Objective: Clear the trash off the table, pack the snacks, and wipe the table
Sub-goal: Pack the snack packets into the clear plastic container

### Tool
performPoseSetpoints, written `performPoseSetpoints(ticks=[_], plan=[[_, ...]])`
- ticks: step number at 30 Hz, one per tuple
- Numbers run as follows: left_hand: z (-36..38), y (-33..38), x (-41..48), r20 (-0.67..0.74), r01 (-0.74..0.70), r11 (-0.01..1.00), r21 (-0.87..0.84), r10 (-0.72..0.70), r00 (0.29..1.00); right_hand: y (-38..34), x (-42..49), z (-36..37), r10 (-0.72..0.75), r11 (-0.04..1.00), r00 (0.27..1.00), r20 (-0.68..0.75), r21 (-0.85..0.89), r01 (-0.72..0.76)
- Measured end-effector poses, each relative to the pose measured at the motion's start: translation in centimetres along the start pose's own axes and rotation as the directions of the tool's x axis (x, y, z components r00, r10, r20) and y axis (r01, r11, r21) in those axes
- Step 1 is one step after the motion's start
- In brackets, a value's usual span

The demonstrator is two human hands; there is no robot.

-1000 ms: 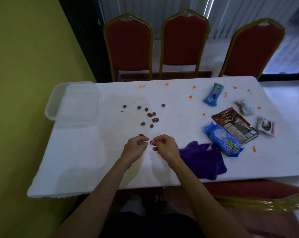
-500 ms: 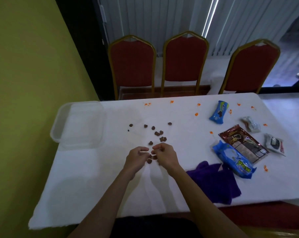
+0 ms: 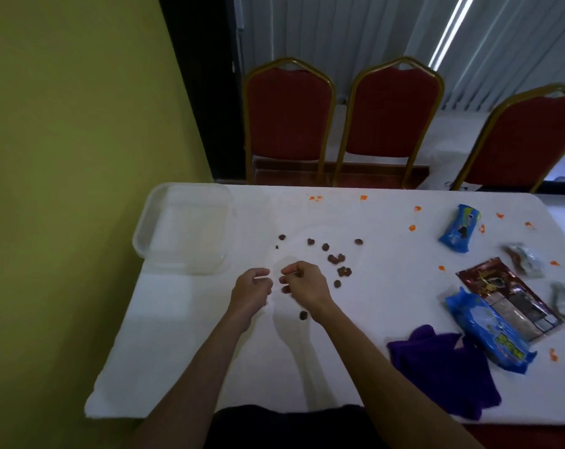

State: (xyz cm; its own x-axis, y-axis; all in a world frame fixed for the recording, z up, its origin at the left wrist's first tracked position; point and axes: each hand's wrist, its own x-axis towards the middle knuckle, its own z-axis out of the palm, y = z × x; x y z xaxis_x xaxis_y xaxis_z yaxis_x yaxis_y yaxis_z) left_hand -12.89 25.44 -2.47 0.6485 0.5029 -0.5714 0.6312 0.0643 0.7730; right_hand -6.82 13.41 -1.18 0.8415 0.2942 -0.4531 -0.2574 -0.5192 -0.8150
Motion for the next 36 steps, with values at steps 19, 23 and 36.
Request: performPoseSetpoints(ticks=[19, 23, 36], plan=[[-11.5, -0.1, 7.4, -0.396, 0.074, 0.932, -0.354, -0.221, 0.891, -8.0, 4.6, 12.7, 0.104, 0.989, 0.967, 0.234, -0.129, -0.076], [-12.1, -0.3, 8.2, -0.418, 0.084, 0.906, -0.414, -0.271, 0.867, -7.8, 5.3, 11.8, 0.121, 0.989, 0.962, 0.246, -0.112, -0.096], [-11.2, 0.9, 5.5, -0.417, -0.092, 0.845, -0.526, -0.162, 0.894, -6.0, 5.3, 3.4, 0.095, 0.982, 0.993, 0.076, 0.156, -0.106]])
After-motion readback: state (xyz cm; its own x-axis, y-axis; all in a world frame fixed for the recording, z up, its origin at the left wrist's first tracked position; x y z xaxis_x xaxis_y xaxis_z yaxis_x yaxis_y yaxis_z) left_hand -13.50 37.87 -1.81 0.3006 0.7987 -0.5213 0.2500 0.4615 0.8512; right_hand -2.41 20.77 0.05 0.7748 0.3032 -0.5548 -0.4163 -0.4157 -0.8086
